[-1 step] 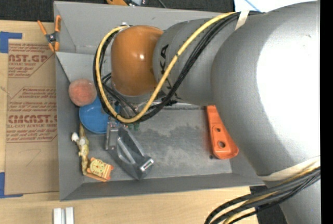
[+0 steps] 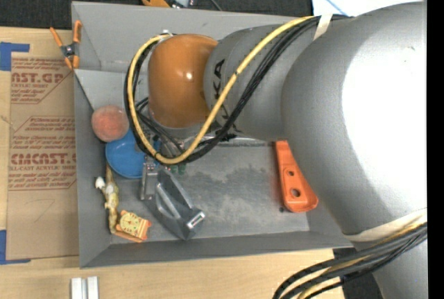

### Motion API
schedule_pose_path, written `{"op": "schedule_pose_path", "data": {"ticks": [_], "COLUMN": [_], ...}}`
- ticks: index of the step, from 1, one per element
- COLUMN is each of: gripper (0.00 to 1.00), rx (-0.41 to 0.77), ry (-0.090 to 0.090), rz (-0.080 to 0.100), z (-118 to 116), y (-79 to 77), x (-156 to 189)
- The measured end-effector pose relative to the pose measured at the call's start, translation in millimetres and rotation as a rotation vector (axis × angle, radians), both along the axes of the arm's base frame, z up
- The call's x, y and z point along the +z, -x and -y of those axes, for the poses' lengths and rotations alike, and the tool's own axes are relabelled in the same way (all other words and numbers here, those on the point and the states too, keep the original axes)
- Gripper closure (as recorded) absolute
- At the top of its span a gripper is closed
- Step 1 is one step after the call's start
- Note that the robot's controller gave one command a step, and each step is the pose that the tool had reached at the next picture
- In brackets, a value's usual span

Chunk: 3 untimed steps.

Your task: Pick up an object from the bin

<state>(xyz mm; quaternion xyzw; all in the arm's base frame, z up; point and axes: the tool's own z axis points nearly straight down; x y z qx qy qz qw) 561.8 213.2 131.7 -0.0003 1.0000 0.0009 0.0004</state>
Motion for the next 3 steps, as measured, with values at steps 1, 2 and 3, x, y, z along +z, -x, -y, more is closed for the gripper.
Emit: {"op": "schedule_pose_path", "data": {"ticks": [1, 2, 3], "gripper": [0.0, 0.0, 0.0], "rx": [0.46, 0.451, 0.343], "ry": [0.001, 0.002, 0.001], "rz": [0.005, 0.01, 0.008], "z": [54, 51, 67], "y": [-16.8, -18.3, -9.5], "x": [34, 24, 39]}}
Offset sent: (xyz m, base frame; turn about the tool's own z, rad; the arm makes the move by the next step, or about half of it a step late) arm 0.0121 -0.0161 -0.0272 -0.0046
